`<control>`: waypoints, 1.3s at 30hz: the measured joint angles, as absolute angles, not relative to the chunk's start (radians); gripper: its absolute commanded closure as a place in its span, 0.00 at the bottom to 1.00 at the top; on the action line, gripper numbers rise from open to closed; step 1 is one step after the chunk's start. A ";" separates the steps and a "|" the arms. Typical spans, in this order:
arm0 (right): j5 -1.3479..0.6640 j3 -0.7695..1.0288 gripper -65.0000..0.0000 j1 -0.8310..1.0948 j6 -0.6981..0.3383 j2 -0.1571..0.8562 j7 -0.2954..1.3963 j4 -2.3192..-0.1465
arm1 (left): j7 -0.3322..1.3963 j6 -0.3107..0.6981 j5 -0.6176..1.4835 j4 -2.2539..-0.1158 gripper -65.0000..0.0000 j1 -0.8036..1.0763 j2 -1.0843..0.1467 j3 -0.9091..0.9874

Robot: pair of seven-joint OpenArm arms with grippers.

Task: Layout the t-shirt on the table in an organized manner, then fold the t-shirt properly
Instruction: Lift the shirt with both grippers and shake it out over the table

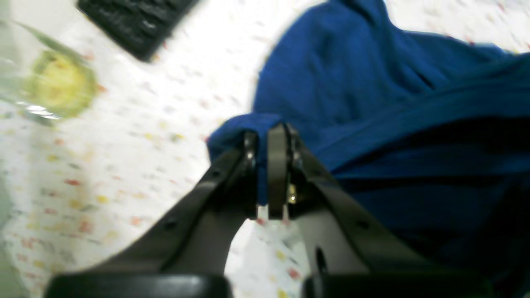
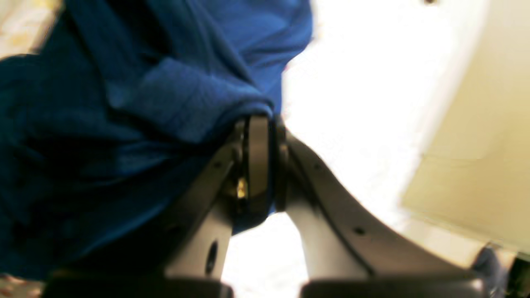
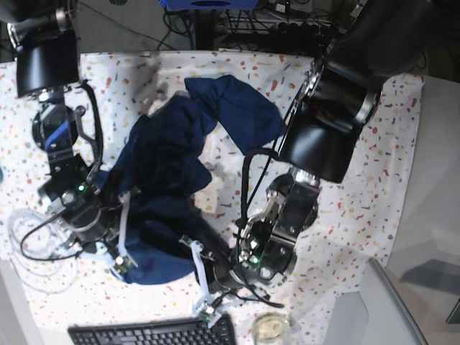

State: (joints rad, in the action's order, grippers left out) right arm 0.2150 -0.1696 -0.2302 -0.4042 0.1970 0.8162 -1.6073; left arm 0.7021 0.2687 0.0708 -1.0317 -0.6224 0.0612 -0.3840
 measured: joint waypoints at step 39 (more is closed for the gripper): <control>0.224 -0.374 1.00 -0.065 -0.569 -0.093 0.783 -1.600 | 0.540 0.160 0.075 -1.194 1.00 -0.378 -0.229 -0.164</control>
State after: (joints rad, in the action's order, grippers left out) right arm 0.2241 -0.3744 -0.0650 -0.5690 -0.0929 0.7834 -1.5997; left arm 0.5404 0.1600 0.0746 -1.1938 -0.3779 -0.2287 -0.1642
